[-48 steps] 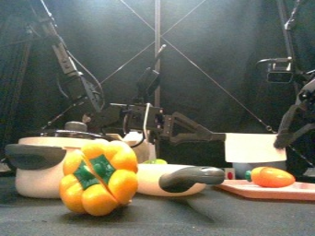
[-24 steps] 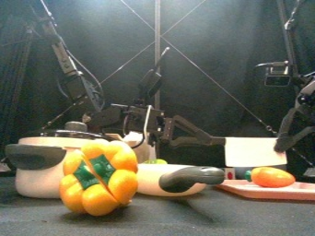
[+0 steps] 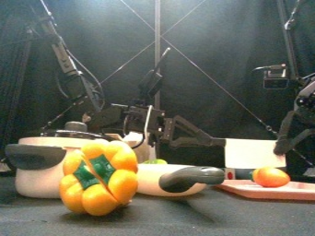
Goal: Cut carrot
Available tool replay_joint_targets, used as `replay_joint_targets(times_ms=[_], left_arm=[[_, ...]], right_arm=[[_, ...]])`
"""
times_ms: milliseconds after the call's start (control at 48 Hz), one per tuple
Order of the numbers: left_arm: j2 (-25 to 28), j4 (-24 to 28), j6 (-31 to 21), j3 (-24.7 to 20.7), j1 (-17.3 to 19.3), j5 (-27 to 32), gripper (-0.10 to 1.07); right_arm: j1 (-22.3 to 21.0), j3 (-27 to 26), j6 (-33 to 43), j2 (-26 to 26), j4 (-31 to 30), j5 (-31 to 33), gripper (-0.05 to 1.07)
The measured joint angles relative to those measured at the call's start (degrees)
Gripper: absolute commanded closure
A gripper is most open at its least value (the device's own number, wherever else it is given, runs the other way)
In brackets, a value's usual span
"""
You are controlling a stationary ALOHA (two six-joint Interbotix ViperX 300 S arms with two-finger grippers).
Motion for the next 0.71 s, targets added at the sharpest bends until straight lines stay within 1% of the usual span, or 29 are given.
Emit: replay_joint_targets(times_ms=[479,708], left_arm=[[0.0,0.0,-0.1,-0.2,-0.2,3.5,0.42],[0.0,0.0,-0.2,-0.2,-0.2,3.8,0.42]], right_arm=[[-0.5,-0.4,0.0,2.5,0.7,-1.4,0.74],[-0.6,-0.8,-0.1,3.7,0.9,-1.7,0.74]])
